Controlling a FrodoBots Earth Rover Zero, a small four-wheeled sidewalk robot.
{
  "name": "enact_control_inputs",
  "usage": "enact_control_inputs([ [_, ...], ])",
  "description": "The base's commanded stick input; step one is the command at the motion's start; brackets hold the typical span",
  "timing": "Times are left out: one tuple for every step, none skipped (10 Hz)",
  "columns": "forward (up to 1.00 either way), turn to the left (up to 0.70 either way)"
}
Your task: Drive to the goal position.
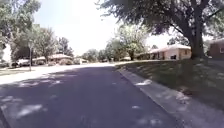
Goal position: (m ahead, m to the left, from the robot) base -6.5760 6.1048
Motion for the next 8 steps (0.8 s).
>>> enact_control_inputs([
  [0.70,0.00],
  [0.70,0.00],
  [0.70,0.00],
  [0.70,0.00],
  [0.70,0.00],
  [0.70,0.00],
  [0.70,0.00],
  [0.70,0.00],
])
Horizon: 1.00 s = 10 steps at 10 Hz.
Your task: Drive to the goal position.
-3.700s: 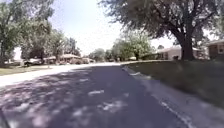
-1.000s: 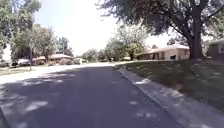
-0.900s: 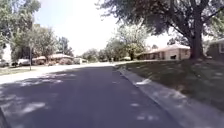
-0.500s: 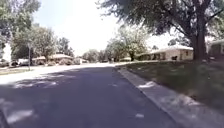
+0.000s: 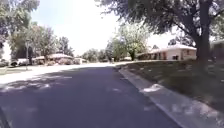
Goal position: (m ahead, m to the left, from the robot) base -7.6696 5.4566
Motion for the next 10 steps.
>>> enact_control_inputs([
  [0.70,0.00],
  [0.70,0.00],
  [0.70,0.00],
  [0.70,0.00],
  [0.70,0.00],
  [0.70,0.00],
  [0.70,0.00],
  [0.70,0.00],
  [0.70,0.00],
  [0.70,0.00],
])
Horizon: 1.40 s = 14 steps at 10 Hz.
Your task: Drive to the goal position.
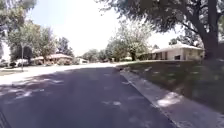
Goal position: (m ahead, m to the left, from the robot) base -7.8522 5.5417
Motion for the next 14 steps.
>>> enact_control_inputs([
  [0.70,0.00],
  [0.70,0.00],
  [0.70,0.00],
  [0.70,0.00],
  [0.70,0.00],
  [0.70,0.00],
  [0.70,0.00],
  [0.70,0.00],
  [0.70,0.00],
  [0.70,0.00],
  [0.70,0.00],
  [0.70,0.00],
  [0.70,0.00],
  [0.70,0.00],
])
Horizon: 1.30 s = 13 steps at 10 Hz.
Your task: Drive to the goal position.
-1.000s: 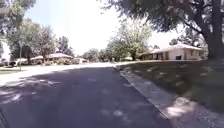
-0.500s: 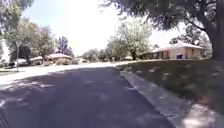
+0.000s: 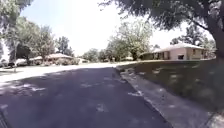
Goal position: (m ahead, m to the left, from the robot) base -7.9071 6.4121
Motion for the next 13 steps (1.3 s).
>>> enact_control_inputs([
  [0.70,0.00],
  [0.70,0.00],
  [0.70,0.00],
  [0.70,0.00],
  [0.70,0.00],
  [0.70,0.00],
  [0.70,0.00],
  [0.70,0.00],
  [0.70,0.00],
  [0.70,0.00],
  [0.70,0.00],
  [0.70,0.00],
  [0.70,0.09],
])
